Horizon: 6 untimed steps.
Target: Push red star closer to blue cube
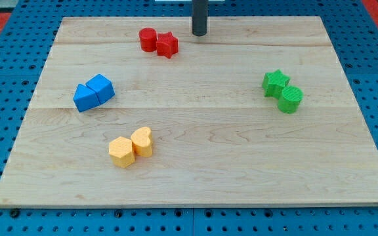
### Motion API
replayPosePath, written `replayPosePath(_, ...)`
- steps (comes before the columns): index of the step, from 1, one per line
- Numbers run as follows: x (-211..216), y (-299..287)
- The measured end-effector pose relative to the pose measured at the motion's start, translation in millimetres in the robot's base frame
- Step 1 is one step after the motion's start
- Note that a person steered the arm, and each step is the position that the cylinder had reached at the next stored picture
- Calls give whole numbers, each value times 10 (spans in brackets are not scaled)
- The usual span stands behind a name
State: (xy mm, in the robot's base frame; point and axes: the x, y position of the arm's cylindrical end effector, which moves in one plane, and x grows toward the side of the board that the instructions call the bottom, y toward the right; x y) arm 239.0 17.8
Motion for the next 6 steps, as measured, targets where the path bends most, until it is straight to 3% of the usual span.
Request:
replayPosePath(4,254,-638)
replayPosePath(6,358,-676)
